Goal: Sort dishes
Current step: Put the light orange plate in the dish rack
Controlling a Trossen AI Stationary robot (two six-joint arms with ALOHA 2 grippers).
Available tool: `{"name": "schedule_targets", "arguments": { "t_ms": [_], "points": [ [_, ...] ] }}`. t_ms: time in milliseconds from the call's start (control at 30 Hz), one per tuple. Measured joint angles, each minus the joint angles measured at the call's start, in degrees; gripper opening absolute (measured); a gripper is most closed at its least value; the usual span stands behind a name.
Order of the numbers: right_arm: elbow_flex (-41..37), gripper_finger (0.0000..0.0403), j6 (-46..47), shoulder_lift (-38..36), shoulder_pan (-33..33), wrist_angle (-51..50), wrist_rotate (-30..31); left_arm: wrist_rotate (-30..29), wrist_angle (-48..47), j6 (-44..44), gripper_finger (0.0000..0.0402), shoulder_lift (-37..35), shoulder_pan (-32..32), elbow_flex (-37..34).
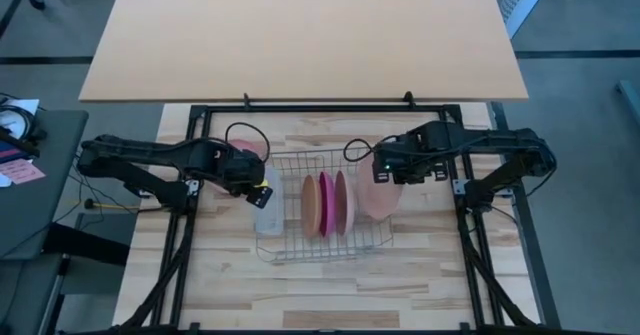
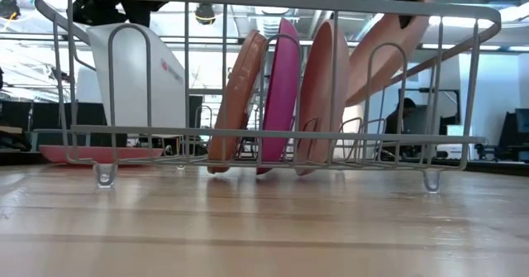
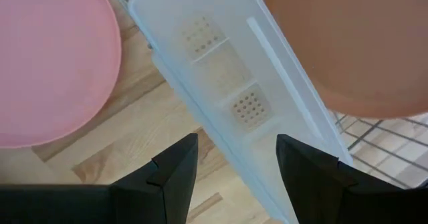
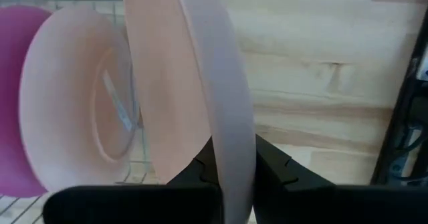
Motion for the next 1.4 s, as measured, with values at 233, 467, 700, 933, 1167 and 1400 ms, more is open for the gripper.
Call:
{"name": "schedule_targets", "arguments": {
  "t_ms": [233, 467, 700, 933, 1167, 1400],
  "points": [
    [-0.4, 0.0045, 3.1, 0.6, 1.2, -0.6, 0.6, 0.1, -0.5, 1.5, 0.0196, 0.0, 1.5, 0.0],
    [-0.2, 0.0045, 1.6, 4.5, 2.7, -0.4, -0.4, 1.3, -0.6, 6.1, 0.0196, 0.0, 6.5, 0.0],
    [0.0, 0.0045, 3.8, 4.8, 3.7, -0.6, -0.9, 3.9, -0.6, 12.1, 0.0196, 0.0, 11.3, 0.0],
    [1.3, 0.0045, 6.8, 3.1, 3.6, -0.6, 0.6, 4.2, -0.3, 12.6, 0.0196, 0.0, 13.4, 0.0],
    [1.3, 0.0045, 6.6, 3.1, 3.5, -0.6, 0.2, 4.2, 0.2, 15.2, 0.0196, 0.0, 15.2, 0.0],
    [1.3, 0.0045, 5.0, 3.1, 3.5, -0.6, 0.0, 9.6, 5.6, 21.8, 0.0196, 0.0, 16.3, 0.0]
  ]
}}
